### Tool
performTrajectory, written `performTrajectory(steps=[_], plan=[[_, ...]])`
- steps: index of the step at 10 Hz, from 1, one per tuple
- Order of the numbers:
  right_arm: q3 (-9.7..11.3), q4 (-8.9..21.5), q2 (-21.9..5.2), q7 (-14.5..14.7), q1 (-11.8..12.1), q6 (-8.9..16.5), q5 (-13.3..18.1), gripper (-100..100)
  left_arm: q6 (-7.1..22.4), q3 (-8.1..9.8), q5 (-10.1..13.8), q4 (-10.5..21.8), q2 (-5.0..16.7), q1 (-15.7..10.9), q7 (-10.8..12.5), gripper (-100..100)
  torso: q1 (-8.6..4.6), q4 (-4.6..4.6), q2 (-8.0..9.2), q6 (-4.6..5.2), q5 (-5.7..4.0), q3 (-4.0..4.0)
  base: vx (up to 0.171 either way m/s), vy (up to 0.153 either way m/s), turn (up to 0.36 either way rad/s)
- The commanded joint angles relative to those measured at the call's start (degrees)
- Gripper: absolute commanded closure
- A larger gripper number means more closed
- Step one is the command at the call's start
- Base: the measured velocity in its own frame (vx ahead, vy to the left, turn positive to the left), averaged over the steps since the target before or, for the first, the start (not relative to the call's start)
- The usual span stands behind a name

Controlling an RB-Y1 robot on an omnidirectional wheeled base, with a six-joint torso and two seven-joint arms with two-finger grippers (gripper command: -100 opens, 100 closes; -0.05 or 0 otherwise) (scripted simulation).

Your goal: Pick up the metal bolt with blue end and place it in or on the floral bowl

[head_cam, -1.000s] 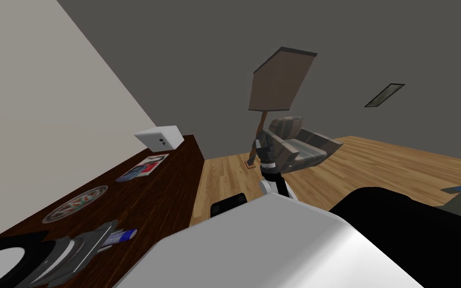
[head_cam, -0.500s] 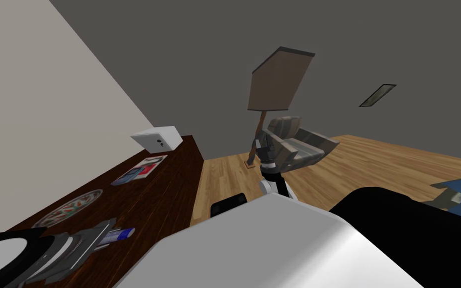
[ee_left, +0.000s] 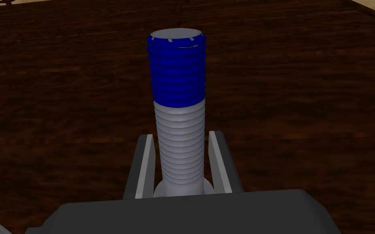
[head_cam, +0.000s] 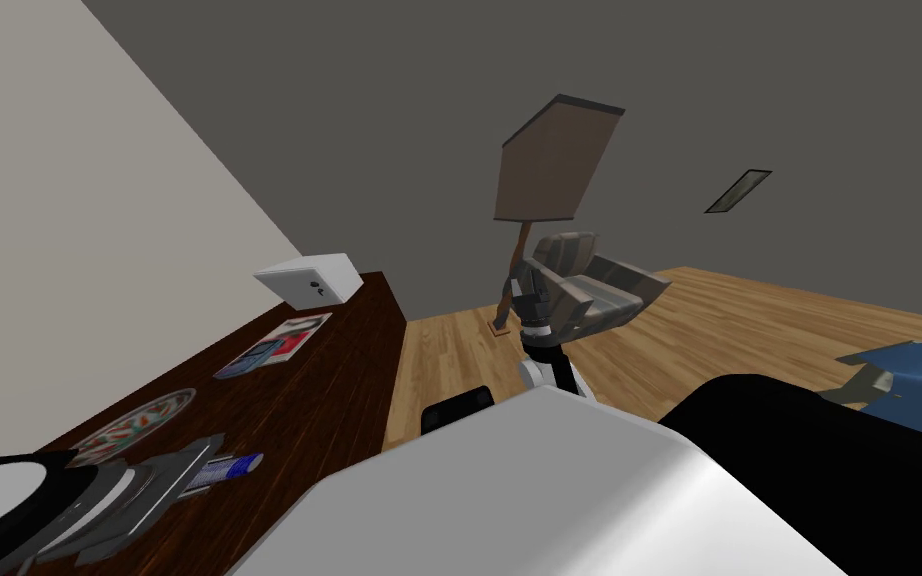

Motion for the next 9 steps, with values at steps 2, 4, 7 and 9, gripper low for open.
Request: performTrajectory(steps=[2, 4, 7, 9], plan=[[0.0, 0.0, 0.0, 0.0, 0.0, 0.0, 0.0, 0, 1.2, -1.72, 0.7, 1.9, -0.1, -3.8, -1.1, 100, 0.01, 0.01, 0.0, -0.01, 0.0, 0.0, 0.011, 0.045, -0.006], [0.0, 0.0, 0.0, 0.0, 0.0, 0.0, 0.0, 0, 3.5, -6.09, 3.5, 6.2, 0.6, -8.6, -3.5, 100, -0.05, 0.02, 0.01, 0.0, -0.02, 0.01, 0.019, 0.073, -0.08], [0.0, 0.0, 0.0, 0.0, 0.0, 0.0, 0.0, 0, 4.5, -8.1, 4.9, 8.9, 0.9, -12.9, -4.6, 100, 0.15, 0.01, -0.04, 0.0, 0.02, -0.02, 0.018, 0.091, -0.044], [0.0, 0.0, 0.0, 0.0, 0.0, 0.0, 0.0, 0, 5.4, -9.99, 6.2, 11.1, 1.3, -15.6, -5.6, 100, 0.1, 0.04, 0.01, -0.02, -0.02, 0.02, 0.008, 0.086, -0.045]])
